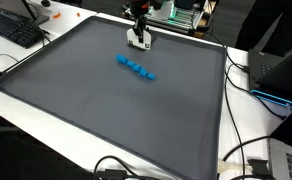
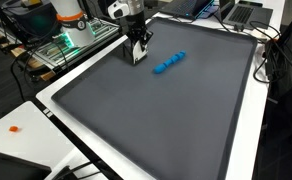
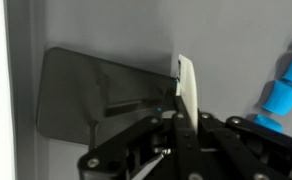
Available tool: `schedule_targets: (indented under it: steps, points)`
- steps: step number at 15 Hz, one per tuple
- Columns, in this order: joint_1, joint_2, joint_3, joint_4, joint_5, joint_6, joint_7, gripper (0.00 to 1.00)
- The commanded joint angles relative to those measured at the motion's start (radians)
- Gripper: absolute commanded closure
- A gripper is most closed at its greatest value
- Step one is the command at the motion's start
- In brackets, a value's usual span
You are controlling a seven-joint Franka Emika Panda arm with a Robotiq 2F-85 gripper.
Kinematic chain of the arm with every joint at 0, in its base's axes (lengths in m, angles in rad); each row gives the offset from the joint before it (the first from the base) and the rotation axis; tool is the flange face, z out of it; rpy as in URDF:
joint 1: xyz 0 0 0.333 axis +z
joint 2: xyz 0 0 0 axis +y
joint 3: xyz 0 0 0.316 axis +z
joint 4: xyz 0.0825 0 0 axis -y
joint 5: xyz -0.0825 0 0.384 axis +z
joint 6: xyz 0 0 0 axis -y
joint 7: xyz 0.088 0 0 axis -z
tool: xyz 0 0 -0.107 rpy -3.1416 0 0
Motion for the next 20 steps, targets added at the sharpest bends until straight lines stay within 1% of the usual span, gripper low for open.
schedule_targets:
  steps: [1,5,8,16,17,18,19,20]
  points:
    - [0.0,0.053,0.001,-0.004,-0.06,-0.003,0.023,0.99]
    - [-0.021,0.04,-0.017,-0.016,-0.118,0.014,0.121,0.99]
    - [-0.029,0.032,-0.026,-0.017,-0.134,0.014,0.168,0.99]
    - [-0.026,0.041,-0.028,-0.008,-0.108,-0.006,0.148,0.99]
    - [-0.024,0.038,-0.026,-0.007,-0.091,-0.012,0.136,0.71]
    - [-0.022,0.035,-0.026,-0.006,-0.078,-0.016,0.122,0.71]
    - [-0.025,0.039,-0.029,-0.008,-0.095,-0.022,0.128,0.65]
    - [-0.026,0.045,-0.032,-0.006,-0.103,-0.024,0.129,0.57]
